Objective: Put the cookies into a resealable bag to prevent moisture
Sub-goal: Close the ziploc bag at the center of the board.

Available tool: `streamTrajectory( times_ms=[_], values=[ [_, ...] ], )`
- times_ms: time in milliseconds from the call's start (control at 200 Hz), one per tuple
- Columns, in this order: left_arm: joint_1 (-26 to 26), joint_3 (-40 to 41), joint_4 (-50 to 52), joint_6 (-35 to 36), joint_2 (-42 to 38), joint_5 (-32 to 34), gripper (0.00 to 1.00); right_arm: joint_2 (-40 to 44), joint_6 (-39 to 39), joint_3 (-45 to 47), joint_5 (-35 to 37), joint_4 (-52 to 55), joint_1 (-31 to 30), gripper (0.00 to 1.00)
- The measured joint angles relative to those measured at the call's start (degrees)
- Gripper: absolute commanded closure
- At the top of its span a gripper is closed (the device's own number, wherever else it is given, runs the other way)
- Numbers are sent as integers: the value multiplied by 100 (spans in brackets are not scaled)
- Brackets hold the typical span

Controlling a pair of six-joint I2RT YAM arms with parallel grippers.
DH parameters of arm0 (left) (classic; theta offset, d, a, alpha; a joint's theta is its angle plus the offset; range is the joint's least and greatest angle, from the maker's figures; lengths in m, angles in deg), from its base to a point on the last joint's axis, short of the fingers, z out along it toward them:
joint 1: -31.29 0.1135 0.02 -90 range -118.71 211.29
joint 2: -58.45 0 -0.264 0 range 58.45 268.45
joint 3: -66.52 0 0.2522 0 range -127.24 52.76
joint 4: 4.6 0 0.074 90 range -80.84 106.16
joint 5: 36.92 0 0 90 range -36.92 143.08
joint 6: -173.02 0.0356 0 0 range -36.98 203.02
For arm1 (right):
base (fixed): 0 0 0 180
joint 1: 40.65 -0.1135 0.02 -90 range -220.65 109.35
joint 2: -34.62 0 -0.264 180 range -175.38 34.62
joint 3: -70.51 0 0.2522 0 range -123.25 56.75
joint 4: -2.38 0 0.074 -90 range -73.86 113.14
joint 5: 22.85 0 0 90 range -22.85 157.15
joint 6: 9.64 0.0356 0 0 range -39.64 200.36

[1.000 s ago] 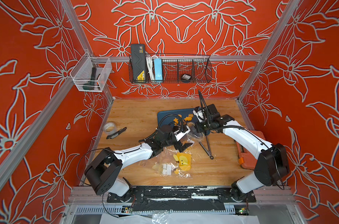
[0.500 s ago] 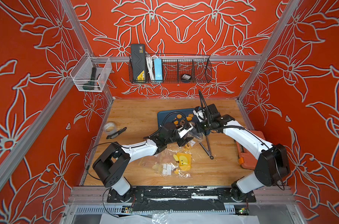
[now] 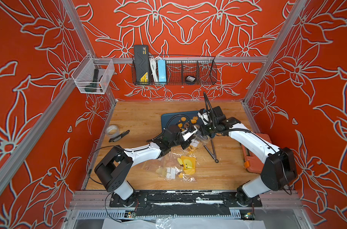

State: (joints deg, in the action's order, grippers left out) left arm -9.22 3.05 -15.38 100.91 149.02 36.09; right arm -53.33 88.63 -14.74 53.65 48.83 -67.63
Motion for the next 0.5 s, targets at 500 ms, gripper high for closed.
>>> streamTrajectory(
  times_ms=[500],
  values=[
    [2, 164, 627, 79, -879, -28, 100, 756, 28, 337, 387, 81, 11, 80]
  ],
)
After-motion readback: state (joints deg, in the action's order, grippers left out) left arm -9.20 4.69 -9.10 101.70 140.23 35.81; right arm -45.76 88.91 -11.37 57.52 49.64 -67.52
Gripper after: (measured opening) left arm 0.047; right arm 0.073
